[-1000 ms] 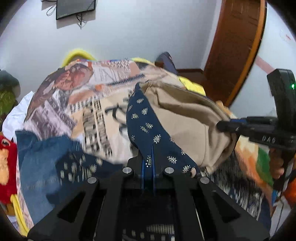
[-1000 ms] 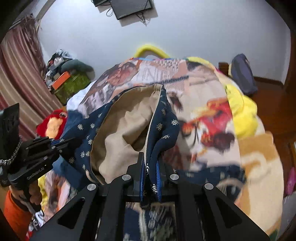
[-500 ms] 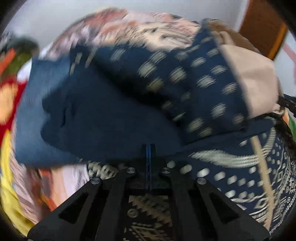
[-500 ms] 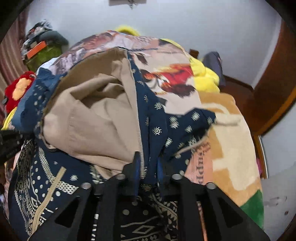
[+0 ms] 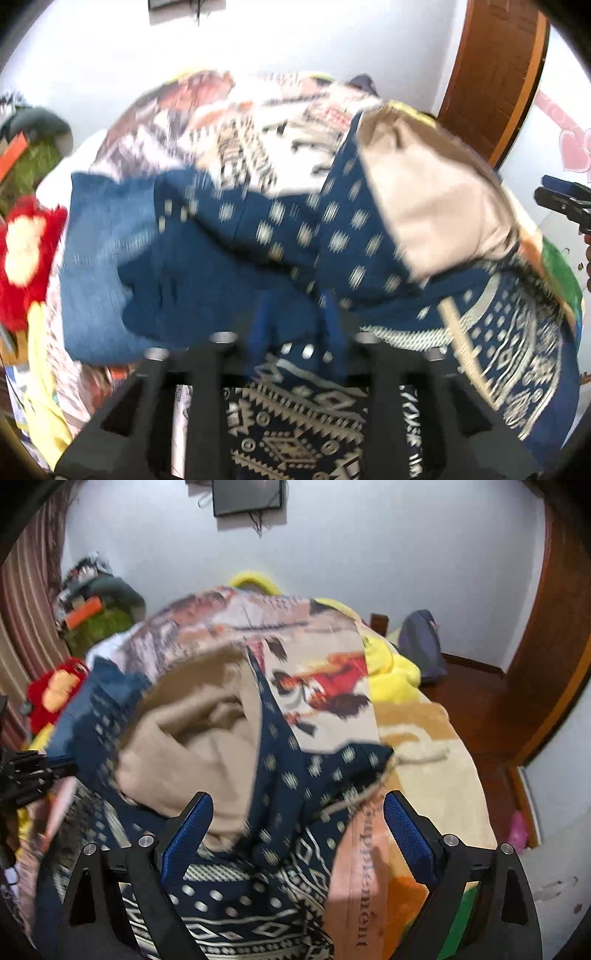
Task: Fold large clothes
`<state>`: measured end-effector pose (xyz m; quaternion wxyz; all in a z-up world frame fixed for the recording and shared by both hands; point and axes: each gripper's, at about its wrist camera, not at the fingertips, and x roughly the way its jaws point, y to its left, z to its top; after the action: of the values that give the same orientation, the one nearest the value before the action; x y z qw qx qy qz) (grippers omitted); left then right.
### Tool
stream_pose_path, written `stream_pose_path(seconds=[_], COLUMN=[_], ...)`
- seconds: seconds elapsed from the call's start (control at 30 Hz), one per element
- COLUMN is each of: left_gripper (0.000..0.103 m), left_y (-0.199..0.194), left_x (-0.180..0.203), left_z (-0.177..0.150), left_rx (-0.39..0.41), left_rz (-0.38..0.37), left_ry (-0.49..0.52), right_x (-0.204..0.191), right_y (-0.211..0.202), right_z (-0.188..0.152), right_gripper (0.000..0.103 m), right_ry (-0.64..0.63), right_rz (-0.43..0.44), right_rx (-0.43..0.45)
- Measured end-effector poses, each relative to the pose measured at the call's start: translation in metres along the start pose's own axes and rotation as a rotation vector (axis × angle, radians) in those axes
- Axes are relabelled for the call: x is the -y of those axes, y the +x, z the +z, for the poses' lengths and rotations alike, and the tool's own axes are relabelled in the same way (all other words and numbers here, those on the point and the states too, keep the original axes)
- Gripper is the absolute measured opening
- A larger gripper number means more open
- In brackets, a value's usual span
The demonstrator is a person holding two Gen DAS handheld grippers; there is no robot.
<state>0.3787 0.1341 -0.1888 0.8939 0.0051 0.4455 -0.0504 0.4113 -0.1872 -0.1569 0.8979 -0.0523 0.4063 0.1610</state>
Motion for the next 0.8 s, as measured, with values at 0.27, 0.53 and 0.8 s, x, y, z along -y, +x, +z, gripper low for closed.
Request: stream_pose_path(seconds=[0.27,0.53,0.8], left_gripper=[0.069,0.069,0.019], left_y=[0.011,0.081,0.121], left_x=[0.026,0.037,0.044], left_z=[0.060,0.103,0.115], left_rx=[0.071,0.039,0.017], left_rz=[-0.022,-0.029,-0.020], left_ry=[0.025,0.034,0.055], right_x=[-0.012,-0.017,-0.023], right_y=[0.020,0.088,0.145], right_z=[0.045,0.070,0.076], right_gripper=[0.093,0.090,0.034], right_ry=[0.014,0.024,0.030], right_rz=[0.088,0.126,0.170], right_rx=[0.034,-0.019,-0.111])
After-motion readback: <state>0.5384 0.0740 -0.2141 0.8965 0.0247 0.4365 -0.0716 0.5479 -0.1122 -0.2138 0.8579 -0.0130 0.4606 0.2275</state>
